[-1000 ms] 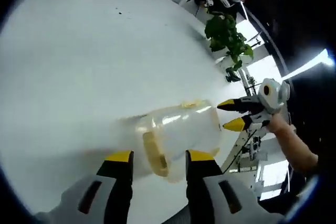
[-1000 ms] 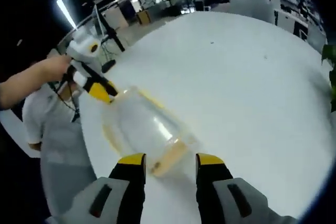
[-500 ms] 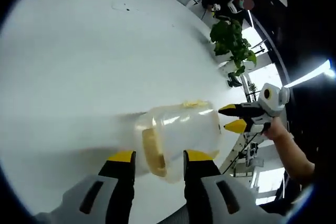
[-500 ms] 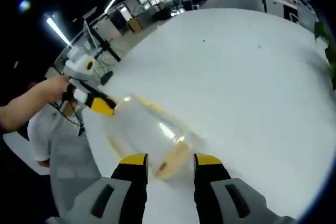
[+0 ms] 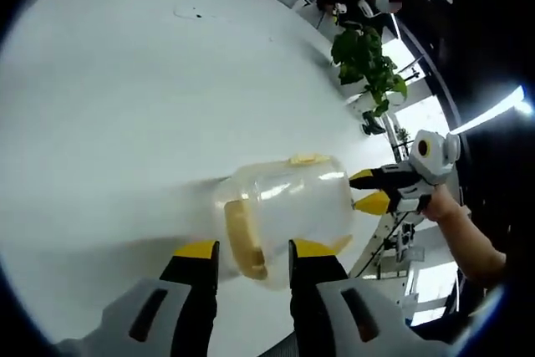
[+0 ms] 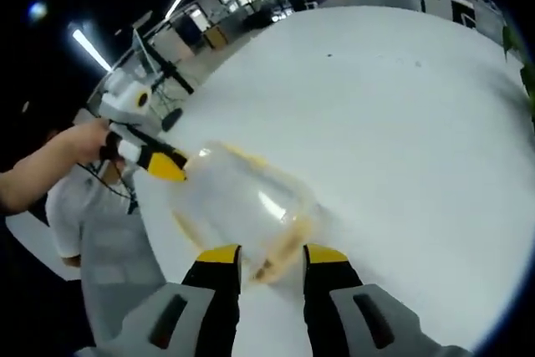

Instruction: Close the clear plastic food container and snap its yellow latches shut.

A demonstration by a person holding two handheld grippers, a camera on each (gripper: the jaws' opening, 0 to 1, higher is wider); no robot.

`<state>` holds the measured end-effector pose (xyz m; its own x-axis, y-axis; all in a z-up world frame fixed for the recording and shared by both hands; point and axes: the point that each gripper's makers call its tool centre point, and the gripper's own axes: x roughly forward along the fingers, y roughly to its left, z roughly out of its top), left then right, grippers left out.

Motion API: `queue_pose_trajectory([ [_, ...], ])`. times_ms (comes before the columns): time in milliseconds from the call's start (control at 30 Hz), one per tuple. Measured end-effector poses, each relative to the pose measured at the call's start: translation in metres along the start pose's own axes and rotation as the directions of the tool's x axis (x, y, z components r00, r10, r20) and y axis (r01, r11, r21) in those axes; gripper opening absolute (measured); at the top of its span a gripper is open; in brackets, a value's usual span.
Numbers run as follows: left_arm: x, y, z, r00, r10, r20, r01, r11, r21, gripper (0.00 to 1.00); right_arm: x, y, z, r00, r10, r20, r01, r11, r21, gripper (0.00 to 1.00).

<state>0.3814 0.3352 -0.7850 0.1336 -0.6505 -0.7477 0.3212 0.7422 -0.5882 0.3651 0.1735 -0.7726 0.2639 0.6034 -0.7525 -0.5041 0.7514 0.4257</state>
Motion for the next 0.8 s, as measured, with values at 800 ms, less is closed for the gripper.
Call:
queue_pose_trajectory([
  [800,0.0066,-0.0085,-0.0014,1.000,-0.015,0.009,0.014,0.999,0.039,0.29,0.0052,0.0012,0.0001,1.000,-0.008,0.014,0.008,1.000,0.015,0.17],
])
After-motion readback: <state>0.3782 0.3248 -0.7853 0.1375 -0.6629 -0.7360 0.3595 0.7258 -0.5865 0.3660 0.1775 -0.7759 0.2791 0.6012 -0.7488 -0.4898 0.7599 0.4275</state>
